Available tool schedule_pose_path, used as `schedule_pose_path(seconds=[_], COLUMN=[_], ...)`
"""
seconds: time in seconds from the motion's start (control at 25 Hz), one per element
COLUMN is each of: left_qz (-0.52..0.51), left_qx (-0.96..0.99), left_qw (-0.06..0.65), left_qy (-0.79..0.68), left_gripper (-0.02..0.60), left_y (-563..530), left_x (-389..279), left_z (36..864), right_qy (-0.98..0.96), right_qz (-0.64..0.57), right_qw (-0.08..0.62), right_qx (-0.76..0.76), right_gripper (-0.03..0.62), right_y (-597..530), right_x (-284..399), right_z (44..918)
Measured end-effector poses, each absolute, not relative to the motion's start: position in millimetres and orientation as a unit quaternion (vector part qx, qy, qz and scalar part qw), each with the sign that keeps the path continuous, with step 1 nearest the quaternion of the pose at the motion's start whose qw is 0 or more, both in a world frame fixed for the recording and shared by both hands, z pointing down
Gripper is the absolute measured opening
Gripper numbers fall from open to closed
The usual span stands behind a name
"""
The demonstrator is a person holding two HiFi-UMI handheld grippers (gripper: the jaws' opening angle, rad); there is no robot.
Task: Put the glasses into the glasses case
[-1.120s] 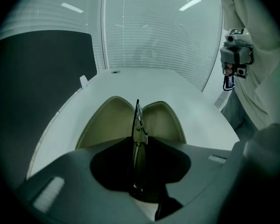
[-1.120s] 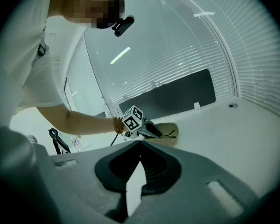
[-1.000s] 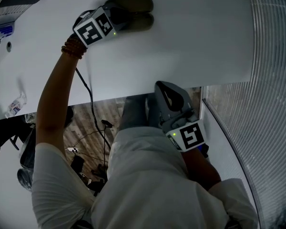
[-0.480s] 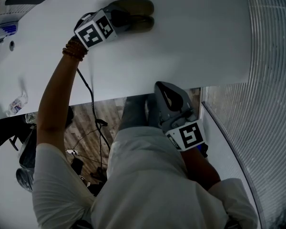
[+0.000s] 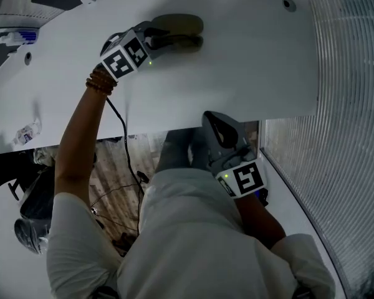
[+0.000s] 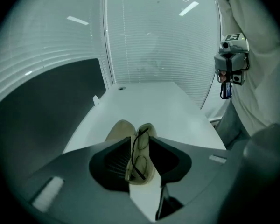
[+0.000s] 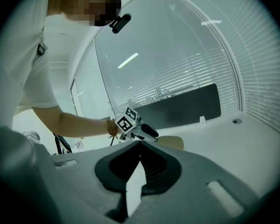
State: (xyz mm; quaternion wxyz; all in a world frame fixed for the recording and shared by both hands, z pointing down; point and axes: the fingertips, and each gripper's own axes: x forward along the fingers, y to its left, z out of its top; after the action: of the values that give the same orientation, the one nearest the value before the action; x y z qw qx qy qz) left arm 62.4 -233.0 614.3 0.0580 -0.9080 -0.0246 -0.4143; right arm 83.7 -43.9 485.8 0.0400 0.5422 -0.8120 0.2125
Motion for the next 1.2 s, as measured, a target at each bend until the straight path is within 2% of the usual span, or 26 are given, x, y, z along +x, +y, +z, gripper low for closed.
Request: schedule_pose_path(seconds=[0.32, 0.64, 0.92, 1.04, 1.2], left_qz=[-0.294, -0.175, -0.079, -0.027, 0.023], left_qx=[-0.955, -0.980, -0.988, -0.986, -0.978], left_qw=[0.024, 0.011, 0.002, -0.015, -0.049], left_qy=[0.039, 0.088, 0.132, 0.164, 0.199], left_gripper=[0.087, 0.078, 0.057, 0.003, 0.003], left_y=[-158.0, -96.8, -70.3, -74.1, -71.1], left_x=[52.6, 46.6, 45.5, 46.3, 44.6], left_z=[502.3, 397.6, 336.2, 315.1, 298.0], right_qy=[-0.822, -0.840, -0.857, -0.863, -0.868], right_qz=[0.161, 0.105, 0.068, 0.050, 0.052], right_qw=[0.030, 0.016, -0.001, -0.012, -0.022], right_qx=[0.545, 0.532, 0.512, 0.503, 0.494], right_gripper=[0.002, 0.002, 0.002, 0.002, 0.002], right_y=[-43.7, -48.7, -52.9, -60.6, -58.7], right_x=[89.3, 90.2, 82.6, 79.6, 74.0], right_z=[428.5, 363.3, 321.8, 303.3, 292.7])
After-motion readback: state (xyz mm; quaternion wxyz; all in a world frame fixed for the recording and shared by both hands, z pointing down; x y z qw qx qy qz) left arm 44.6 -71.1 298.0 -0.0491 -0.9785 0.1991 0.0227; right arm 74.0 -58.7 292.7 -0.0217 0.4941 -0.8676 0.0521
